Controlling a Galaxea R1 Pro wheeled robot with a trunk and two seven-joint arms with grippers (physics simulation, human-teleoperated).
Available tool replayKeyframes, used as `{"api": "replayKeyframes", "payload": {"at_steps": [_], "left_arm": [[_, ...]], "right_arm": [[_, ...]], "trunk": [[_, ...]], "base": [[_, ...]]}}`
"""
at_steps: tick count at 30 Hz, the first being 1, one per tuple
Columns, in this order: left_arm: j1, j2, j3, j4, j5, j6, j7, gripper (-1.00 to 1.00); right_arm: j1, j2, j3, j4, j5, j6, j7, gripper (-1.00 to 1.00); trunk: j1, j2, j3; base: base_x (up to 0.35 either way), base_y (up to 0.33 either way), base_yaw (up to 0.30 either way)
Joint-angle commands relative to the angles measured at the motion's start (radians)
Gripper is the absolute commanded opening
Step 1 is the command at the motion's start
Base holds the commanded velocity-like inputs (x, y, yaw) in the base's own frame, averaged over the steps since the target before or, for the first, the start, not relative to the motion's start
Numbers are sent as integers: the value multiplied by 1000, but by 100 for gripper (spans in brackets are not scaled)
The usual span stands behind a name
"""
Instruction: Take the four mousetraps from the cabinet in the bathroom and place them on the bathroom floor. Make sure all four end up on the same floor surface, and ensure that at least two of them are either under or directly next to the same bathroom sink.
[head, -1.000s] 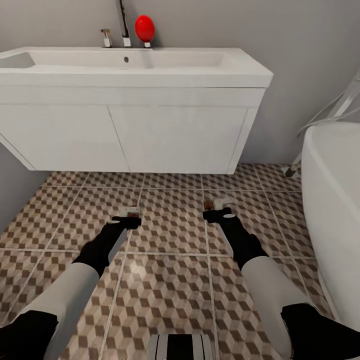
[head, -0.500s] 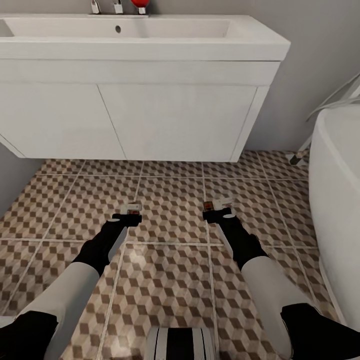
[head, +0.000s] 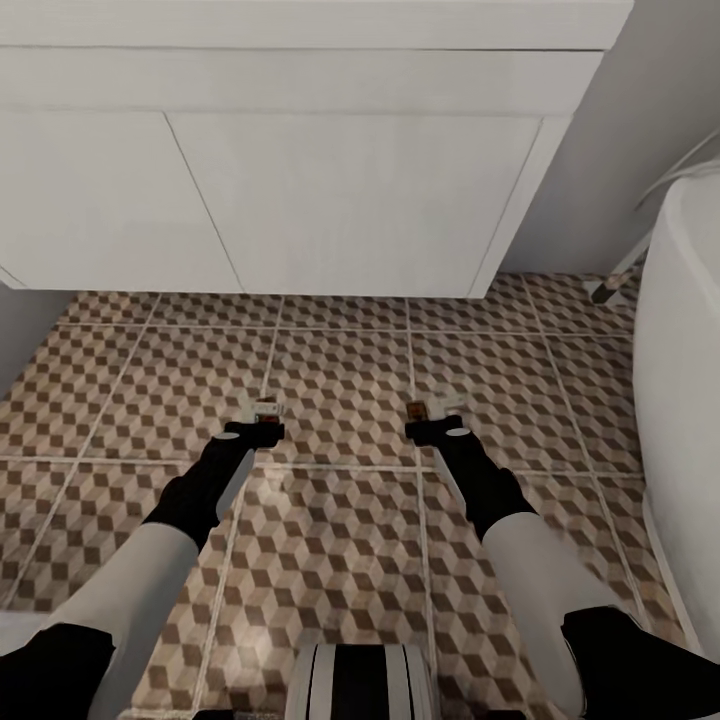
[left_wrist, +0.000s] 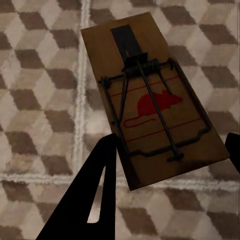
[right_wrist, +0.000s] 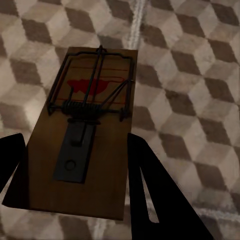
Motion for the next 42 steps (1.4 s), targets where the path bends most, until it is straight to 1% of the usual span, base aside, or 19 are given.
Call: {"api": "replayKeyframes", "payload": {"at_steps": [1, 5, 14, 17, 19, 22, 25, 31, 39, 42], "left_arm": [[0, 1, -5, -23, 8, 4, 9, -100], [0, 2, -8, -87, 8, 5, 9, -100], [0, 2, -11, -175, 8, 4, 8, -100], [0, 2, -38, -210, 8, 3, 8, -100], [0, 2, -83, -224, 7, 3, 10, -100], [0, 2, -118, -225, 7, 2, 12, -100], [0, 3, -130, -214, 7, 2, 12, -100], [0, 5, -134, -181, 7, -1, 12, -100], [0, 8, -135, -132, 8, -49, 12, -100], [0, 8, -134, -124, 8, -55, 12, -100]], "right_arm": [[0, 0, 2, -2, 3, 0, -2, -100], [0, 0, 2, -2, 3, -30, -2, -100], [0, 0, 3, -6, 3, -64, -1, -100], [0, 1, 3, -4, 2, -97, -1, -100], [0, 1, 3, -4, 3, -118, -1, -100], [0, 1, 3, -4, 3, -129, -2, -100], [0, 2, 4, -7, 3, -134, -3, -100], [0, 3, 4, -25, 3, -139, -6, -100], [0, 3, 6, -50, 3, -190, -8, -100], [0, 3, 6, -90, 3, -198, -9, -100]], "trunk": [[0, -1, -6], [2, -1, -28], [6, -4, -77], [7, -4, -93], [8, -5, -104], [10, -5, -120], [11, -6, -136], [14, -8, -169], [17, -9, -213], [19, -10, -229]], "base": [[0, 0, 0], [0, 0, 0], [0, 0, 0], [0, 0, 0], [0, 0, 0], [0, 0, 0], [0, 0, 0], [0, 0, 0], [0, 0, 0], [0, 0, 0]]}}
